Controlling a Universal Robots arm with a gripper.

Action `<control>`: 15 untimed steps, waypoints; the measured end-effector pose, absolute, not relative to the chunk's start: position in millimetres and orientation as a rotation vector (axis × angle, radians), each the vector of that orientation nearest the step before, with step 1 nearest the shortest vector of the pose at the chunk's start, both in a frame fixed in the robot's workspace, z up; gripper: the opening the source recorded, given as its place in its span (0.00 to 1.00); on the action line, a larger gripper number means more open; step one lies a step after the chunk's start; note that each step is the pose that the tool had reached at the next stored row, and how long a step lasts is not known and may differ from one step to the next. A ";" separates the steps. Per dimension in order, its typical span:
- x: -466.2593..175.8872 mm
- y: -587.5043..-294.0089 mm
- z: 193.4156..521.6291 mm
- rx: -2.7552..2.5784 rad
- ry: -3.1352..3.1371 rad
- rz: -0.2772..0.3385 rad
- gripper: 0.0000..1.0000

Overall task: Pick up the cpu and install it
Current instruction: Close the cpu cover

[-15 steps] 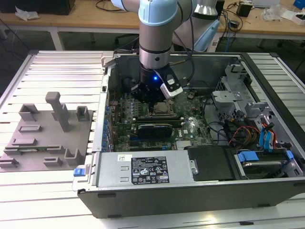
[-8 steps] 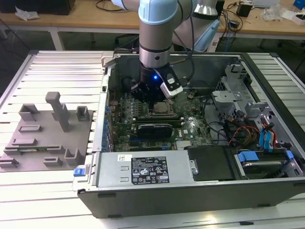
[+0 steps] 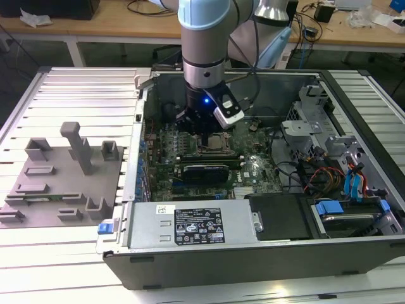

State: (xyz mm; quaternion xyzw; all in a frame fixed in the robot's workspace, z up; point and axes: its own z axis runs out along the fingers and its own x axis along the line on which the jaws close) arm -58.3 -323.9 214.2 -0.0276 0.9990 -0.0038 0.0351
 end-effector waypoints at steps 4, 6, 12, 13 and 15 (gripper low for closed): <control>-58.4 -323.9 232.1 -0.084 3.070 -0.012 0.11; -58.2 -323.9 236.2 -0.085 3.070 -0.012 0.11; -31.2 -323.9 236.3 -0.085 3.071 -0.012 0.11; -29.7 -324.0 236.3 -0.085 3.071 -0.012 0.11; -29.5 -323.9 244.0 -0.084 3.071 -0.012 0.11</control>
